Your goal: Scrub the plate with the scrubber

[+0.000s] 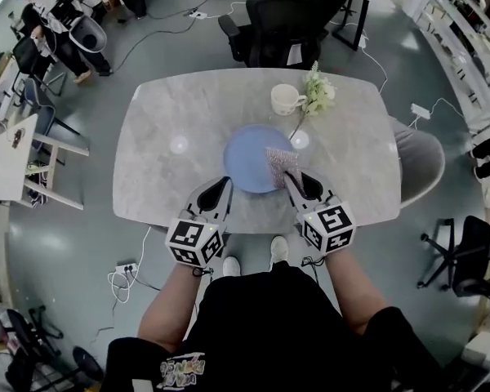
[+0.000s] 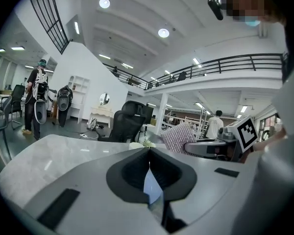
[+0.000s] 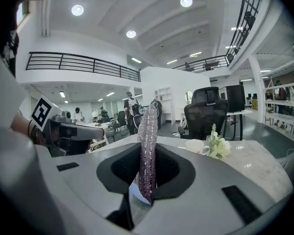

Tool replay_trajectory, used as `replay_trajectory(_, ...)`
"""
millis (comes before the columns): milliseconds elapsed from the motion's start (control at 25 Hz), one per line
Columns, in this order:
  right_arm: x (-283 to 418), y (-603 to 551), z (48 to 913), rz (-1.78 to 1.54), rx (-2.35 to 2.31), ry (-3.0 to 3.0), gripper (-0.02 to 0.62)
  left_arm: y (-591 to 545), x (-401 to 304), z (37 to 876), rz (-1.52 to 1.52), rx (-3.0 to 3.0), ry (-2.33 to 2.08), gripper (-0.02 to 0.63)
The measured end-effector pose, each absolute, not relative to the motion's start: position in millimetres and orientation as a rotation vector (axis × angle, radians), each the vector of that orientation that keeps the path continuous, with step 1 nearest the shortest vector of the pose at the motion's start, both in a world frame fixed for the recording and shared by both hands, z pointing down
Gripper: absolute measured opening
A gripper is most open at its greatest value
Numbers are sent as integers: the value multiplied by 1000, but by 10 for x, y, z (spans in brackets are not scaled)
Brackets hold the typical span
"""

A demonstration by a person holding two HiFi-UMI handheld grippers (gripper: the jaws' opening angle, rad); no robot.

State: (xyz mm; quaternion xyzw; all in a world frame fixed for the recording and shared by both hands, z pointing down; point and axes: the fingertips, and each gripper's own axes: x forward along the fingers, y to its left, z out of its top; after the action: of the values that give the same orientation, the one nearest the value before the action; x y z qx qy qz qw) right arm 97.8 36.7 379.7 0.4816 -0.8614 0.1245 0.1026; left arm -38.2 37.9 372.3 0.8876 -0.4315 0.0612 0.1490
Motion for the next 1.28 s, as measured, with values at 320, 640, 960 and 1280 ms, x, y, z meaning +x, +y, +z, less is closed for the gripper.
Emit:
replay_trajectory(320, 562, 952, 3781, 373, 1567, -2469, 71, 752, -632, 3716, 177, 2635, -1068, 18)
replay_trajectory(640, 366, 1354, 3768, 392, 1662, -2414, 71, 1021, -783, 3692, 164, 2669, -1000, 18)
replay_trajectory(960, 282, 1490, 3754, 397, 1686, -2392, 69, 1141, -839, 3713, 149, 2672, -973, 18)
replay_trajectory(1280, 229, 1488, 3803, 416, 1681, -2387, 67, 1137, -889, 3728, 161, 2673, -973, 18)
